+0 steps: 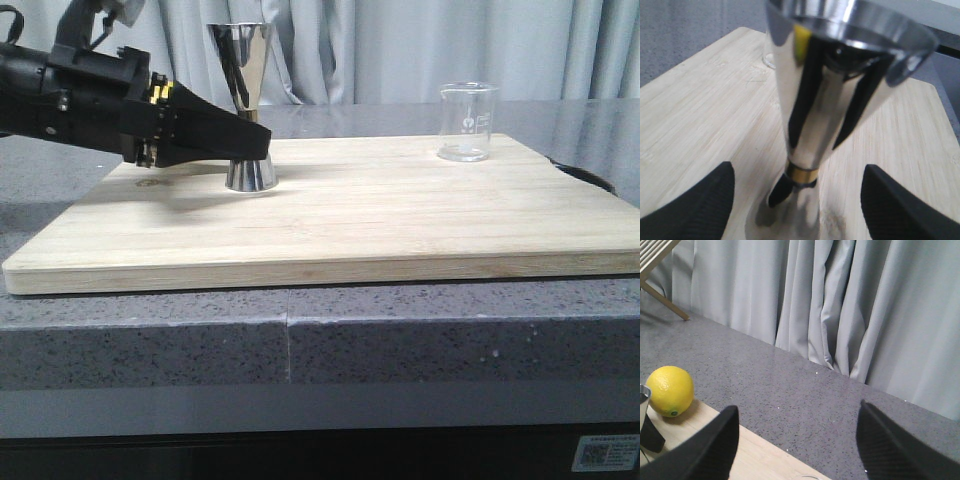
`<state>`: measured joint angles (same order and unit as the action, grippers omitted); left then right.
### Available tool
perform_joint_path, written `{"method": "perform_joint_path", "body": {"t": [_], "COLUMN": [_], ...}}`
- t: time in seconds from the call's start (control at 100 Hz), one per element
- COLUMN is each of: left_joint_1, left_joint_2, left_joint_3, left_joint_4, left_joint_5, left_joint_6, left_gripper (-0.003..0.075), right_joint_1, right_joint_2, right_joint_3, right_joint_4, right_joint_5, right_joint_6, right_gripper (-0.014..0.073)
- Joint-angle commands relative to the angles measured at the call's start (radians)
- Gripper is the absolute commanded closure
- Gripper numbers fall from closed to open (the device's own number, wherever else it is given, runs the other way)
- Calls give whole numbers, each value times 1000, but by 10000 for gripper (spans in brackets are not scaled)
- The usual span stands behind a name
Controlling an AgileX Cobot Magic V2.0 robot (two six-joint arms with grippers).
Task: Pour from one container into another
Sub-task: 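Open the left gripper and pull it back from the jigger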
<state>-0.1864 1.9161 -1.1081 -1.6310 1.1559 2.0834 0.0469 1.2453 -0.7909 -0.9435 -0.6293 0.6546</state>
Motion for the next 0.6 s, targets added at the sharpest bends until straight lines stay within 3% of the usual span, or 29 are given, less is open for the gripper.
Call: {"method": "perform_joint_path", "body": {"t": [0.0, 0.59], "left_joint_1": [17, 89], "left_joint_2": [-74, -166], "left_joint_3": [-27, -27], "left_joint_4": [-54, 65], "left_joint_5": [115, 112], "left_joint_6": [-9, -93], "left_gripper": [225, 225], "right_joint_1": [-6, -6], "right_joint_2": [-32, -32], "right_joint_3": [-24, -24], "right_joint_4": [25, 25], "right_joint_5": [-54, -54], "right_joint_6": [1, 1], "right_gripper": [146, 146]}}
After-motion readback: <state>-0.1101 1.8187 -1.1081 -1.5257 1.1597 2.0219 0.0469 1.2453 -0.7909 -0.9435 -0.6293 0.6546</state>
